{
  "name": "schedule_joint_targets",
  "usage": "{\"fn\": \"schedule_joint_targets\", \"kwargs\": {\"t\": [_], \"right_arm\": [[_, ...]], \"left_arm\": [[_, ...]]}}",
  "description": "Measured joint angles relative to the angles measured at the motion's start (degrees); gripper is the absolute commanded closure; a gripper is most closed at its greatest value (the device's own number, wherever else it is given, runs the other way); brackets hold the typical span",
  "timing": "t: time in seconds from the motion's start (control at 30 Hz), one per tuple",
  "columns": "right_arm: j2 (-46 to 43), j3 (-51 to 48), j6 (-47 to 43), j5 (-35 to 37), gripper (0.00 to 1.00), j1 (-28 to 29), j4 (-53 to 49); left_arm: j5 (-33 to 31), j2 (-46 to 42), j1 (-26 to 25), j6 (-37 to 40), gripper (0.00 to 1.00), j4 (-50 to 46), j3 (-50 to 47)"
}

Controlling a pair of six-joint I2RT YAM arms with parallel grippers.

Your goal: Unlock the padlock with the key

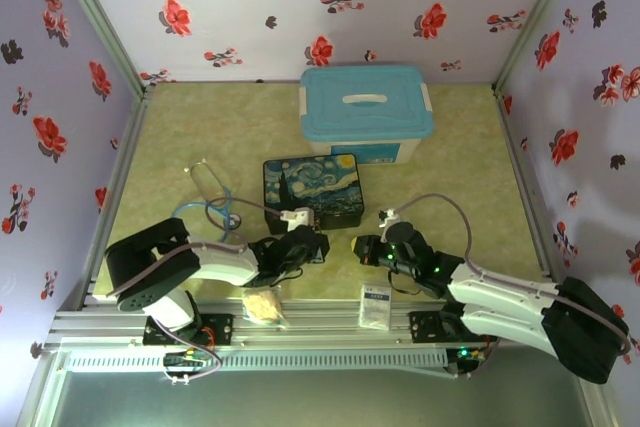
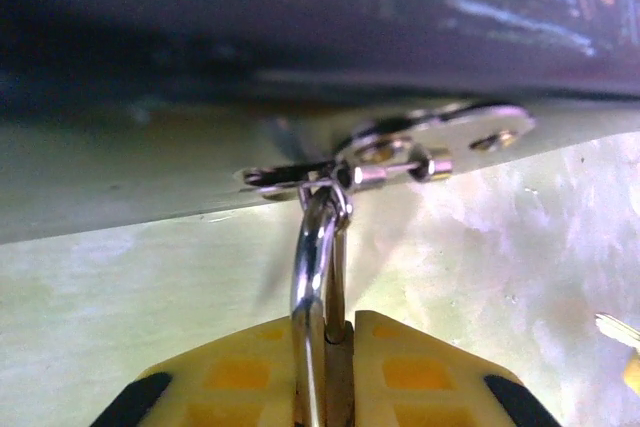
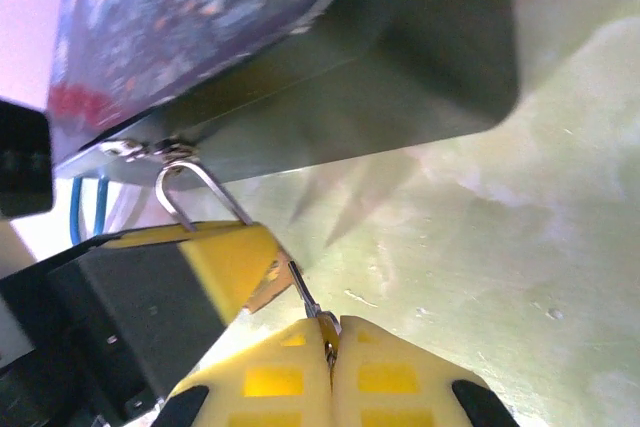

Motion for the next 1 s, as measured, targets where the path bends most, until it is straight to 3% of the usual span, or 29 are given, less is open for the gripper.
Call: {"fn": "schedule_joint_targets", "kwargs": {"t": [0.17,0.37,0.7,1.0], "right_arm": [[5.99,-0.26,3.74,-0.04,1.00,0.55,2.54],[12.15,-0.46,4.81,-2.54,1.00,1.44,9.53],[18.16,-0.15,10.75,-5.46,1.00,2.05,17.22],[19.85,-0.83,13.16,-6.95,1.00,2.34,25.86]], "left_arm": [[-0.07,-1.51,0.00,-2.75,0.98,1.40,-1.38],[-0.52,-2.21,0.00,-5.90,1.00,4.20,-3.58],[-3.30,-1.03,0.00,-13.05,1.00,17.77,-8.39],[-3.82,3.08,-0.11,-16.00,1.00,26.56,-9.14]]}}
